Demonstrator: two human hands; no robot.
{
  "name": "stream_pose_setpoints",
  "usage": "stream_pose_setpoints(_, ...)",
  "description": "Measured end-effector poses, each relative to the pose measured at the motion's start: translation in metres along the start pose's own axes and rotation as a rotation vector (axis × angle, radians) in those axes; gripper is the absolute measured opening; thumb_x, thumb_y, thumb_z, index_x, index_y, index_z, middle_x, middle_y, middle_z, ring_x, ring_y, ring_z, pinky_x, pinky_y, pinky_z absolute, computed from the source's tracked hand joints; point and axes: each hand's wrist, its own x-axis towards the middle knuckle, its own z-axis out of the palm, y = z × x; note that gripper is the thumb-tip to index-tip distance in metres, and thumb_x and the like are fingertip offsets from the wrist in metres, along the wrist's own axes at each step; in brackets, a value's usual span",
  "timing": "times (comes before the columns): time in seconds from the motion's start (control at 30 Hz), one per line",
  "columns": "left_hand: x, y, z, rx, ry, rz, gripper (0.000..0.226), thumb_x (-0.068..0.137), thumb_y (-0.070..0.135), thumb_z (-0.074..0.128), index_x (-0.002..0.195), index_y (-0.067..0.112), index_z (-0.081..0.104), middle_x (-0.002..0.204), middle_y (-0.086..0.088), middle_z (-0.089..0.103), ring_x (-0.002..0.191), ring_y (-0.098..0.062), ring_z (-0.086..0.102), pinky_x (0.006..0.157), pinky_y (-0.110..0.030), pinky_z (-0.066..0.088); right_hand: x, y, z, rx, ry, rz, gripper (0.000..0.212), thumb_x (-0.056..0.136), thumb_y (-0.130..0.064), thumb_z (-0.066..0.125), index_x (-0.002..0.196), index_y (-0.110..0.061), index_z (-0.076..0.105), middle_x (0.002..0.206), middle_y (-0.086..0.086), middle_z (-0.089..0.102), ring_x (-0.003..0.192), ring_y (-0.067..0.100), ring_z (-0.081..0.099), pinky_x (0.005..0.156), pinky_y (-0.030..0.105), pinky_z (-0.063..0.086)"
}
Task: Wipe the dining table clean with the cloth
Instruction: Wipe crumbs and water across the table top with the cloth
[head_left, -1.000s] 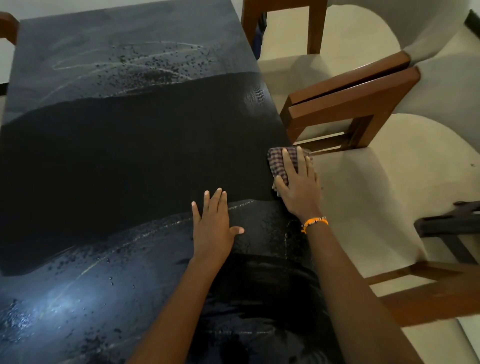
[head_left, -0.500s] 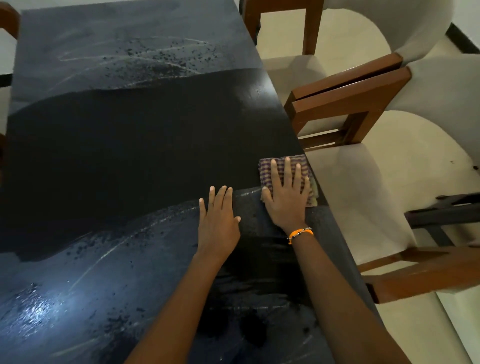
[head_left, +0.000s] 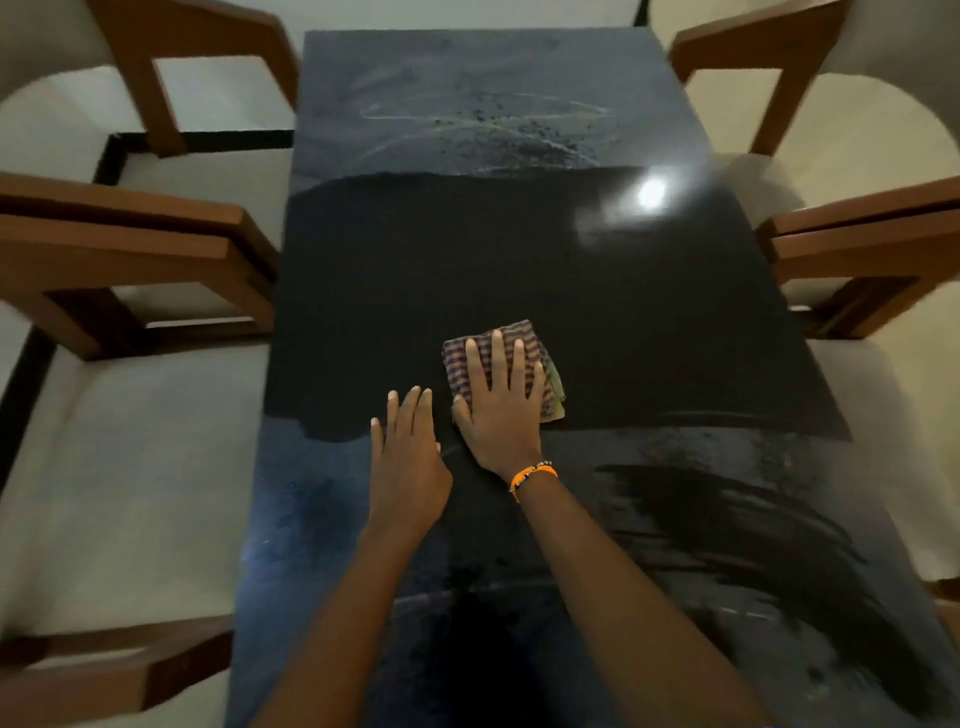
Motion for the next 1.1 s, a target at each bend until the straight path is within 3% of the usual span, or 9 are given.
stream_pose_setpoints(0.2,-0.019,-0.094,-0.039,-0.051,0.051,-0.178,0.062,0.092,0.005,0.039,0.147,0.009,0.011,0.158,-0.008,0.006,0.145,-0.024,-0.005,0.117,-0.042,-0.001,0.007,-0.125,0.035,0.001,-0.051,-0.217,0.068,0.094,-0.045,0.034,0.150,-0.022,0.004,0.159,0.012,0.000,0.146,0.033,-0.001,0.117,0.054,0.003)
stream_pose_setpoints(0.33,-0.026,-0.136,-0.052,-0.091,0.033,-0.222,0.063,0.091,0.002,0.037,0.147,0.009,0.008,0.158,-0.008,0.004,0.145,-0.025,-0.005,0.117,-0.042,-0.001,0.018,-0.165,0.047,-0.022,-0.052,-0.332,0.066,0.093,-0.045,0.038,0.150,-0.024,0.011,0.159,0.010,0.006,0.146,0.033,0.003,0.116,0.053,0.003)
stream_pose_setpoints(0.43,-0.025,-0.140,-0.052,-0.148,0.011,-0.172,0.062,0.093,0.003,0.035,0.148,0.010,0.006,0.158,-0.005,0.002,0.145,-0.022,-0.006,0.117,-0.038,-0.002,0.040,-0.162,0.045,-0.056,-0.039,-0.375,0.064,0.092,-0.042,0.039,0.149,-0.026,0.014,0.159,0.008,0.007,0.146,0.032,0.004,0.116,0.051,0.002)
stream_pose_setpoints(0.73,-0.040,-0.165,-0.049,-0.326,0.022,-0.252,0.057,0.095,0.002,0.033,0.147,0.008,0.011,0.157,-0.007,0.011,0.145,-0.021,0.001,0.117,-0.033,0.000,0.100,-0.181,0.046,-0.126,-0.090,-0.395,0.061,0.096,-0.043,0.035,0.149,-0.027,0.010,0.160,0.007,0.002,0.146,0.031,-0.001,0.116,0.053,0.001)
stream_pose_setpoints(0.87,-0.053,-0.168,-0.052,-0.393,0.045,-0.297,0.056,0.094,-0.001,0.033,0.146,0.006,0.013,0.156,-0.010,0.014,0.145,-0.022,0.004,0.117,-0.032,0.002,0.074,-0.182,0.045,-0.118,-0.089,-0.403,0.061,0.096,-0.042,0.035,0.150,-0.026,0.010,0.160,0.008,0.001,0.147,0.031,-0.002,0.116,0.053,-0.001)
stream_pose_setpoints(1.0,-0.067,-0.165,-0.055,-0.455,0.057,-0.323,0.063,0.092,-0.002,0.035,0.147,0.009,0.008,0.156,-0.013,0.015,0.145,-0.024,0.007,0.118,-0.040,0.011,0.012,-0.189,0.051,-0.070,-0.113,-0.479,0.062,0.095,-0.042,0.035,0.149,-0.025,0.011,0.159,0.009,0.002,0.146,0.032,0.000,0.116,0.053,-0.001)
stream_pose_setpoints(1.1,-0.078,-0.161,-0.056,-0.431,0.087,-0.285,0.063,0.090,-0.002,0.037,0.147,0.008,0.011,0.149,-0.018,0.029,0.139,-0.030,0.025,0.114,-0.045,0.023,-0.034,-0.185,0.057,-0.022,-0.100,-0.552,0.062,0.092,-0.040,0.038,0.148,-0.026,0.018,0.159,0.008,0.010,0.146,0.032,0.005,0.117,0.052,0.002)
